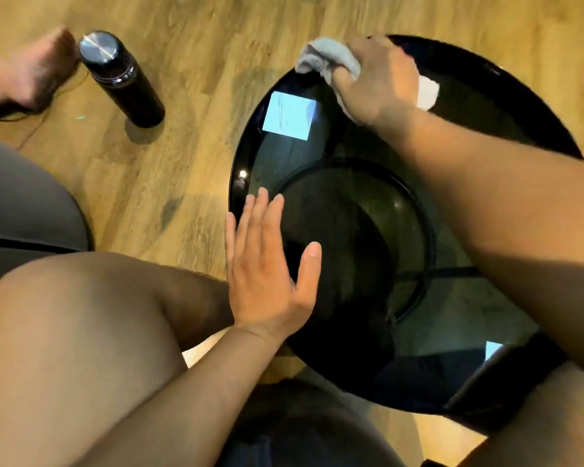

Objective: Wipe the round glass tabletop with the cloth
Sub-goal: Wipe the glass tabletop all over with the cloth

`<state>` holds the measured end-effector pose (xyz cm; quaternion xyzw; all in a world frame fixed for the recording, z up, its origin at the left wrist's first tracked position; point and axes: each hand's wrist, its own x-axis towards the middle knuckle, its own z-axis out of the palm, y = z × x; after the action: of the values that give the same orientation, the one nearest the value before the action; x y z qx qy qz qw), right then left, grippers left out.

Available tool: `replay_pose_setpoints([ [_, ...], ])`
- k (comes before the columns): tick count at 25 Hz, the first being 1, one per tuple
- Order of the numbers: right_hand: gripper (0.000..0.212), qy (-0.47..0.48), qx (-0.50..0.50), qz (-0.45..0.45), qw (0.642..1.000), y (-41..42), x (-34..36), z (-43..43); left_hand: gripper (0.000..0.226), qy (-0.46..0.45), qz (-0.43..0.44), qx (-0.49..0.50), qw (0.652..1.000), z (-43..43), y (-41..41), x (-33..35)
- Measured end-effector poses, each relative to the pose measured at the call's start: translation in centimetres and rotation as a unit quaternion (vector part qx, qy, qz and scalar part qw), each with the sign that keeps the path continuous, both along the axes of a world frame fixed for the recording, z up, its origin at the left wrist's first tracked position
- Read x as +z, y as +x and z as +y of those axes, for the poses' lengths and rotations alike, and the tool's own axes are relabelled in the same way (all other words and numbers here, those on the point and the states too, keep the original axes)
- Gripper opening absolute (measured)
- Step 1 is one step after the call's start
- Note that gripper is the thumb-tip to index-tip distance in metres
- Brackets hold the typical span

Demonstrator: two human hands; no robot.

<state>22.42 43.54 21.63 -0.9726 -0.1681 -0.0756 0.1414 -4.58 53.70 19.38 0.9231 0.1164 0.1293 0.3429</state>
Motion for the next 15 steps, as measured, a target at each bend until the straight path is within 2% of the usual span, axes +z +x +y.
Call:
replay_pose_setpoints([
  [3,0.035,-0.010,0.014,0.020,1.000,-8.1,-0.1,-1.8,0.063,0.020,0.004,0.008,1.000,0.2,0.2,-0.1],
  [6,0.036,0.029,0.066,0.086,0.994,-19.9,0.4,-6.1,0.063,0.021,0.003,0.003,1.000,0.0,0.0,0.1],
  [10,0.037,0.038,0.124,0.095,0.987,-32.4,0.7,-10.7,0.063,0.012,0.006,0.004,1.000,-0.1,-0.2,-0.1],
  [12,0.037,0.021,0.167,0.083,0.982,-33.3,0.7,-11.8,0.063,0.018,0.012,0.004,1.000,-0.1,-0.2,-0.1],
  [15,0.028,-0.023,0.227,0.032,0.973,-29.4,0.7,-11.1,0.063,0.028,0.013,-0.004,1.000,-0.2,-0.3,-0.1],
])
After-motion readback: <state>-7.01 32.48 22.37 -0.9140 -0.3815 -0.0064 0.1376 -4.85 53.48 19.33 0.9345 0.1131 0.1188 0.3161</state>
